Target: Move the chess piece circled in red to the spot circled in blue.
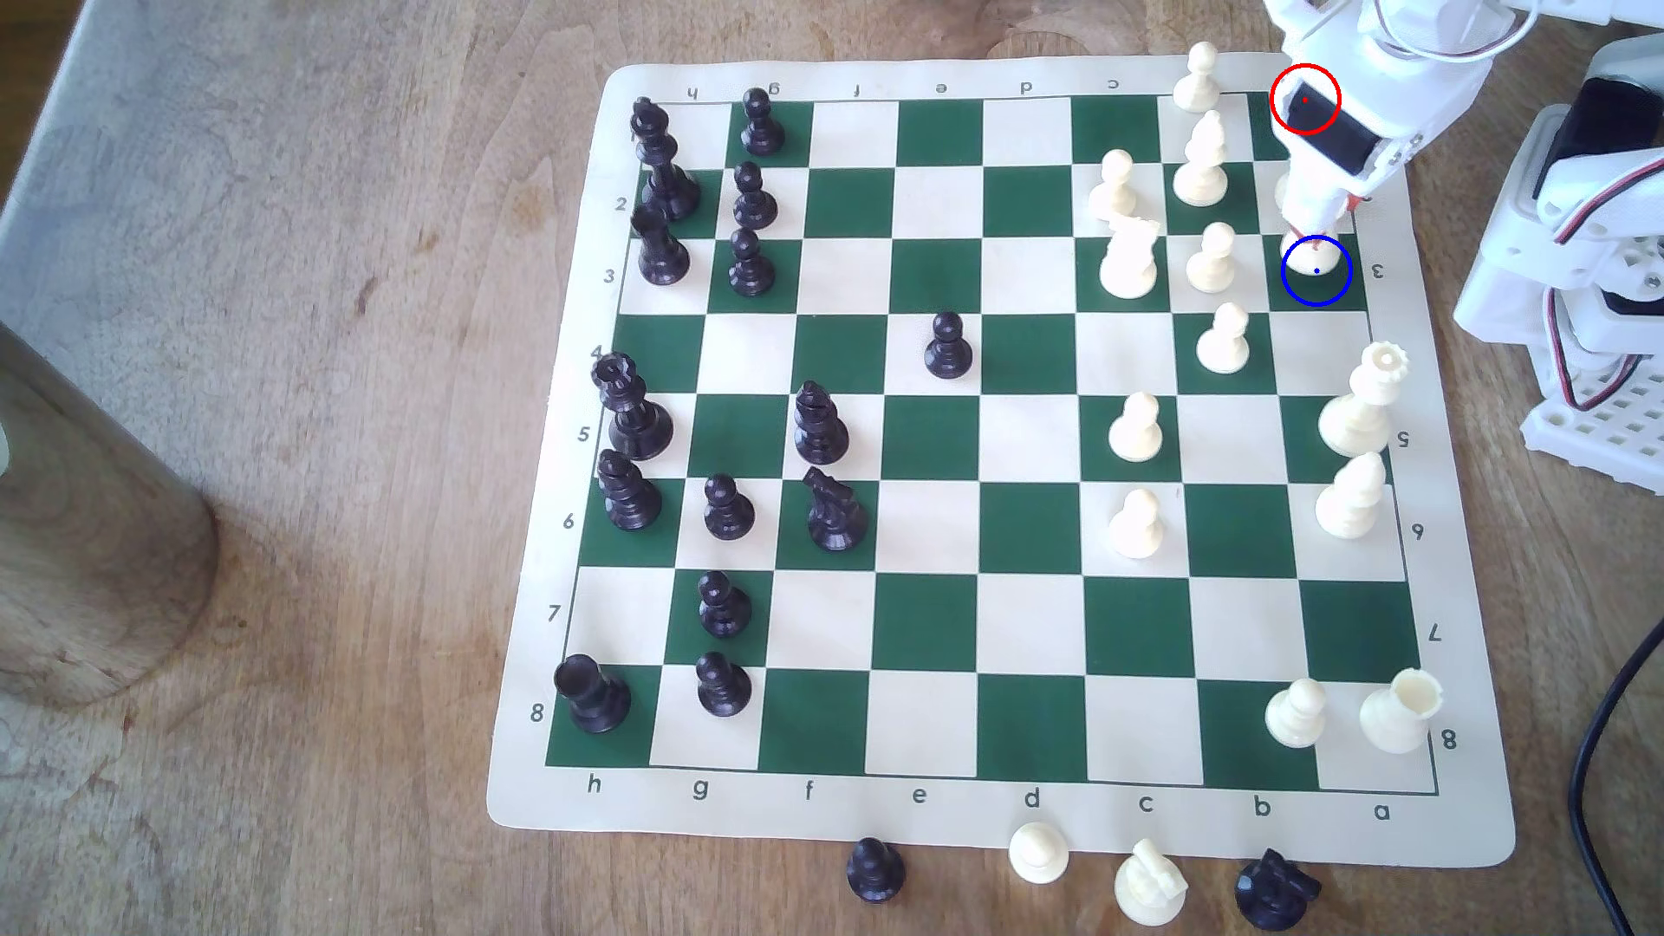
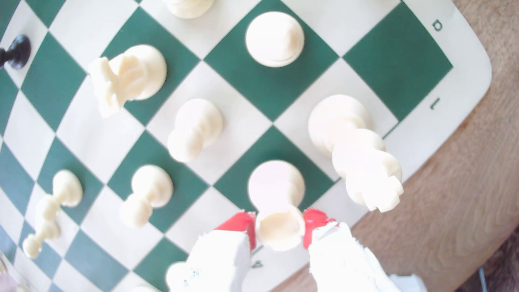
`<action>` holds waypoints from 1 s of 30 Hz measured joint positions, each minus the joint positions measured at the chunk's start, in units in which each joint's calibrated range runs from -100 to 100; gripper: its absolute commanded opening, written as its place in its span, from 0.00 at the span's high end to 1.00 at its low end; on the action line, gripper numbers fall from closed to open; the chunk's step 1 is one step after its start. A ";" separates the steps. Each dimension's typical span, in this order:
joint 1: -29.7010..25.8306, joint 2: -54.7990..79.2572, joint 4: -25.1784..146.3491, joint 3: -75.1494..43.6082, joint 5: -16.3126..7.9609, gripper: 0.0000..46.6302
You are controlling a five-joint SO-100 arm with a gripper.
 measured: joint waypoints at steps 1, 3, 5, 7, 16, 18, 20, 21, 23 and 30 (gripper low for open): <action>0.00 0.50 -0.24 0.00 0.00 0.99; 0.00 0.92 -0.24 0.00 0.00 0.99; 0.00 1.76 -0.48 0.00 0.00 0.99; 0.00 1.93 -0.72 0.00 0.00 0.99; 0.00 3.60 -0.88 0.63 0.10 0.81; 0.00 3.60 -0.88 0.81 0.10 0.66; 0.00 3.77 -0.96 0.81 0.05 0.61; 0.00 3.94 -0.96 0.81 0.05 0.61; 0.07 3.94 -0.96 0.81 0.00 0.60; 0.74 3.94 -0.96 0.81 0.00 0.55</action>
